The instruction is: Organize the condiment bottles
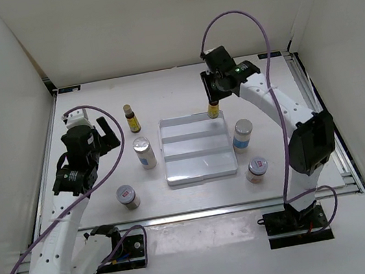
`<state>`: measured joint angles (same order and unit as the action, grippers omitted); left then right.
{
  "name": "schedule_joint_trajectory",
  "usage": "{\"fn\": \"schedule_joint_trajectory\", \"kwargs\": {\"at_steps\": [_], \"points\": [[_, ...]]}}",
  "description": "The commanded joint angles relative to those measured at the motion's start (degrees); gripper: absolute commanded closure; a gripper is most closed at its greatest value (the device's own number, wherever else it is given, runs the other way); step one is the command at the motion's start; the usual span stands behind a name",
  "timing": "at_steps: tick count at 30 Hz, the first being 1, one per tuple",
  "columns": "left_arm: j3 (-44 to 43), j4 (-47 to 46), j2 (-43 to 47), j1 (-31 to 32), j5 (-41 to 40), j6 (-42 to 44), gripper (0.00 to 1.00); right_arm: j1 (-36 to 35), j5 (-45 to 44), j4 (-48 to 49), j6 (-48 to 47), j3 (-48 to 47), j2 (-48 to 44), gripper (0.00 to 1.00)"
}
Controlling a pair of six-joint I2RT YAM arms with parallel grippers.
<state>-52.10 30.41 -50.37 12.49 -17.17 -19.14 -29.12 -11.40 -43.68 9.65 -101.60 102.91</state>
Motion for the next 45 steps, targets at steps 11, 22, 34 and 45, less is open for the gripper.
{"fn": "schedule_joint_trajectory", "kwargs": {"at_steps": [11, 22, 34, 45], "points": [[-0.1, 0.2, 0.4, 0.2, -0.4, 0.2, 0.0, -0.8, -2.7, 9.2, 2.6, 13.3, -2.3, 0.92], [-0.1, 0.2, 0.4, 0.2, -0.9, -0.4, 0.0, -0.8, -1.3, 12.2, 4.3, 16.9, -4.3, 0.3], [8.9, -9.1, 5.9, 0.2, -2.2, -2.7, 0.0, -0.8, -11.1, 7.6, 0.6, 10.0, -21.1, 0.01], [-18.7, 1.0, -24.8, 0.2, 12.9, 0.2, 0.25, -0.8, -3.6, 1.6, 4.8, 20.1, -40.1, 0.01]]}}
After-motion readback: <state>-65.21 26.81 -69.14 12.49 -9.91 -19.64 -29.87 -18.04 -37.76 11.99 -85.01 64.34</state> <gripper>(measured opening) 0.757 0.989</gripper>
